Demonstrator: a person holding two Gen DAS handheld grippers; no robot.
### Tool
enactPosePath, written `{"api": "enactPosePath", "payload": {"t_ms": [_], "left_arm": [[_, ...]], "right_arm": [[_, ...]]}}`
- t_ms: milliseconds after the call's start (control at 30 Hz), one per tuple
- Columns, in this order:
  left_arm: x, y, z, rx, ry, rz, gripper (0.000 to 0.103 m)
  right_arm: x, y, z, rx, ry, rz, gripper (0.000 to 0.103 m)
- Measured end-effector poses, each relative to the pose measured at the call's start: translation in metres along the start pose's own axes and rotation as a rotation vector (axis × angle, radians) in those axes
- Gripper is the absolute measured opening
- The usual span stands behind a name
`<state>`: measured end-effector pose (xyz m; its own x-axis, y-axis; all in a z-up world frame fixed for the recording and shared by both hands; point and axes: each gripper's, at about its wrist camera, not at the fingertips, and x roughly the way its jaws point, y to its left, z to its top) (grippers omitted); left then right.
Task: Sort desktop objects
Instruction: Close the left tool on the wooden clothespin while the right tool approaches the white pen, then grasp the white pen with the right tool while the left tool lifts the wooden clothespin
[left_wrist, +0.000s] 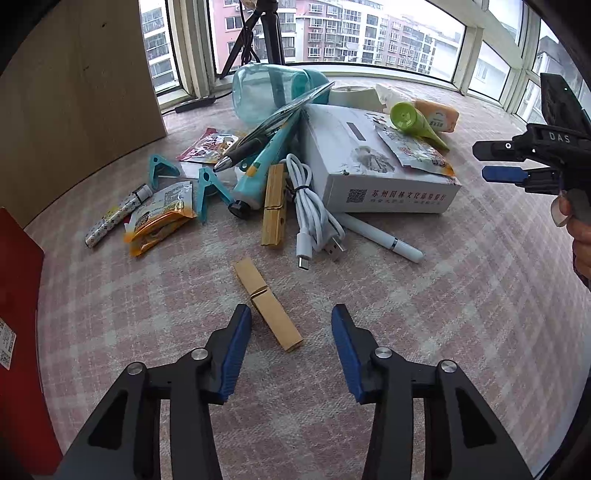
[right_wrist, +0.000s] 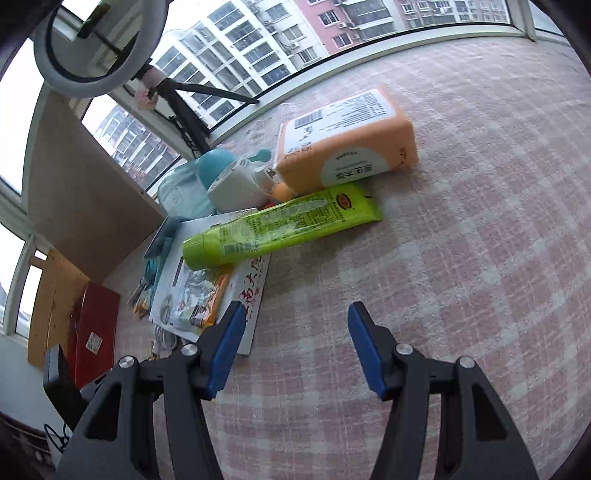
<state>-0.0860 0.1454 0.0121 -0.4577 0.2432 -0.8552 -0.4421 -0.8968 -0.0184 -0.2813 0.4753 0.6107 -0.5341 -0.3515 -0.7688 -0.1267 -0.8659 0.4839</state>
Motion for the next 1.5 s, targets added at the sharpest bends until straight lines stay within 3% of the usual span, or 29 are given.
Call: {"api": "enactPosePath", "payload": {"t_ms": [67, 200, 400, 567, 700, 833, 900, 1000, 1200, 1400, 1433, 1500], "left_arm": [[0.000, 0.000, 0.001, 0.002, 0.001, -0.002, 0.032], [0.000, 0.002, 0.001, 0.004, 0.006, -0.011, 0.029], [0.000, 0.010, 0.001, -0.007, 0.015, -0.036, 0.022], [-0.002, 0.018, -0.002, -0.041, 0.009, -0.057, 0.015], [-0.003, 0.021, -0.003, -0.065, 0.008, -0.073, 0.015], [-0.005, 0.019, -0.004, -0.068, 0.013, -0.055, 0.016], [-0.004, 0.017, -0.003, -0.060, 0.015, -0.041, 0.017], [-0.002, 0.016, -0.001, -0.060, 0.017, -0.046, 0.017], [0.000, 0.016, 0.002, -0.067, 0.015, -0.045, 0.017], [0.002, 0.013, 0.004, -0.065, 0.013, -0.030, 0.016], [0.001, 0.013, 0.004, -0.065, 0.013, -0.027, 0.016], [0.001, 0.013, 0.003, -0.069, 0.008, -0.026, 0.015]], "right_arm": [[0.007, 0.001, 0.003, 0.025, 0.001, -0.048, 0.057], [0.017, 0.005, 0.009, 0.090, -0.004, -0.060, 0.057], [0.013, 0.043, 0.004, -0.110, -0.021, -0.063, 0.056], [0.022, 0.080, -0.029, -0.339, 0.064, -0.024, 0.041], [0.039, 0.112, -0.050, -0.463, 0.099, -0.029, 0.040], [0.047, 0.117, -0.058, -0.437, 0.148, -0.011, 0.040], [0.050, 0.120, -0.061, -0.442, 0.165, -0.043, 0.040], [0.050, 0.129, -0.069, -0.468, 0.184, -0.008, 0.040], [0.069, 0.137, -0.068, -0.489, 0.146, -0.008, 0.038], [0.079, 0.158, -0.077, -0.622, 0.053, -0.047, 0.038], [0.080, 0.161, -0.079, -0.643, 0.037, -0.065, 0.036], [0.082, 0.166, -0.083, -0.686, 0.004, -0.108, 0.015]]}}
